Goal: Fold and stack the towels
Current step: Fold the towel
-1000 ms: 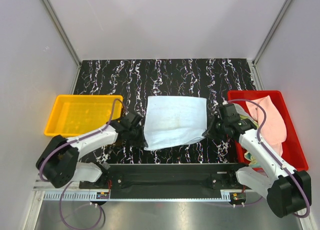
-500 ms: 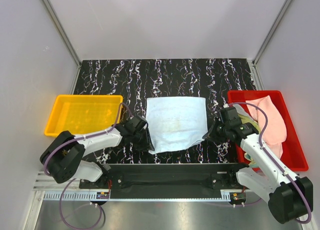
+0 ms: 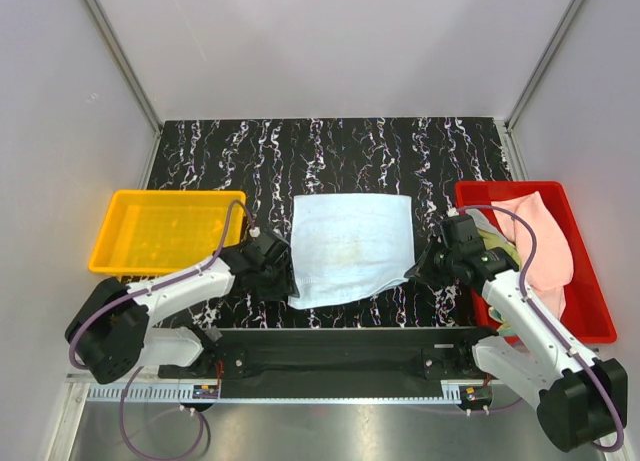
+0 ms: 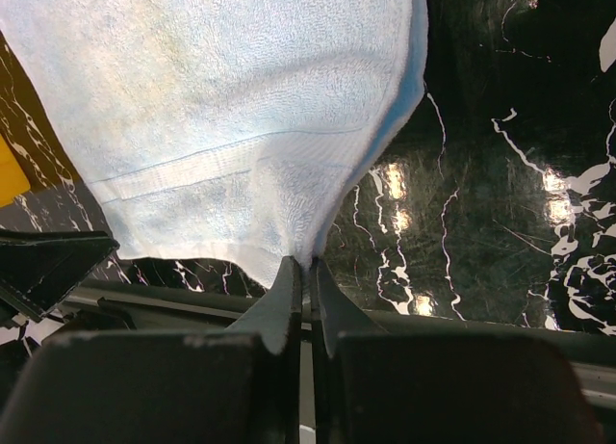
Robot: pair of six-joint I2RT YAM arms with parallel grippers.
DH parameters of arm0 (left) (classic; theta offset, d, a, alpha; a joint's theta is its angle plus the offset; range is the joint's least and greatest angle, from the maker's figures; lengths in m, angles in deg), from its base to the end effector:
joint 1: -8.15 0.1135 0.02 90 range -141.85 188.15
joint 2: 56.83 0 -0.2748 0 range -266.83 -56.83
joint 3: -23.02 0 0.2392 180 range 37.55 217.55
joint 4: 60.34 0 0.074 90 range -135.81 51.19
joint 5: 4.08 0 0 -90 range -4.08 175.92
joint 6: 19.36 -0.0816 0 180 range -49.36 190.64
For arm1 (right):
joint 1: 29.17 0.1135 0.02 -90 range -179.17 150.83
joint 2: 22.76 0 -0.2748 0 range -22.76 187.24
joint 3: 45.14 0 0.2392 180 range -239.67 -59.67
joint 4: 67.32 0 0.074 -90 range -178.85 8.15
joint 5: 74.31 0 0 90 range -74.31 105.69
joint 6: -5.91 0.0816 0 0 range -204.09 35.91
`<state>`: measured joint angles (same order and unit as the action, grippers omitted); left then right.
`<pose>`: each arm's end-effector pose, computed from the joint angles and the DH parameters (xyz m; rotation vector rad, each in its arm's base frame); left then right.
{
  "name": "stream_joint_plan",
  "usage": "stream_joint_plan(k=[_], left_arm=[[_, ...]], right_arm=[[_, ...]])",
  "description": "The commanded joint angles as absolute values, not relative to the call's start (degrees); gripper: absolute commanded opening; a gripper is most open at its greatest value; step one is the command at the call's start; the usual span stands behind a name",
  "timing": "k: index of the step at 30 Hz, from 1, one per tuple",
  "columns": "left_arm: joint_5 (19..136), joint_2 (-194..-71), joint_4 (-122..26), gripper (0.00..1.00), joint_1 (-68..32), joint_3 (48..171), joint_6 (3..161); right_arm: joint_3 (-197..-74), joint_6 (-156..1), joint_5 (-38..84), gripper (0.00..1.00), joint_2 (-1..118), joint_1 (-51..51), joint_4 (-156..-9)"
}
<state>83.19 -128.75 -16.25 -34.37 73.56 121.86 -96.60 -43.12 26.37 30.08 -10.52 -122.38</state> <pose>0.1610 -0.1529 0.1461 -0.2008 2.8342 -0.4971 0.1642 0.0714 0.1983 0.4409 2.6217 0.6139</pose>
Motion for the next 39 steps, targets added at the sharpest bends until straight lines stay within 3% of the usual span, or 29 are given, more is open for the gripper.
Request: stream_joint_plan(k=[1,8,12,19,23,24,39], left_arm=[[84.3,-127.8,-19.9,0.54,-34.5,71.7,120.6],[81.8,-132.7,-24.9,0.51,-34.5,68.8,121.6],[82.0,-134.0,-24.6,0.43,-34.4,67.8,122.8],[84.9,-135.2,-20.8,0.23,-34.5,67.4,123.6],[83.5,-136.5,-22.0,0.01,-34.4,67.8,123.8],[83.5,-136.3,-21.7,0.0,-34.4,68.1,123.8],[87.3,-129.3,-6.1,0.0,-32.7,87.0,117.7]], right_arm=[[-96.3,-42.9,27.4,0.0,28.8,-10.0,-121.5],[-96.3,-42.9,27.6,0.0,28.5,-10.0,-121.6],[-96.3,-43.0,27.4,0.0,28.3,-9.9,-121.8],[-96.7,-42.8,27.5,0.0,27.9,-10.0,-122.1],[-96.9,-42.6,27.7,0.0,28.0,-10.0,-121.8],[-96.9,-42.6,27.8,0.0,28.1,-10.0,-121.7],[-101.9,-42.3,22.9,0.0,30.1,-9.9,-119.7]])
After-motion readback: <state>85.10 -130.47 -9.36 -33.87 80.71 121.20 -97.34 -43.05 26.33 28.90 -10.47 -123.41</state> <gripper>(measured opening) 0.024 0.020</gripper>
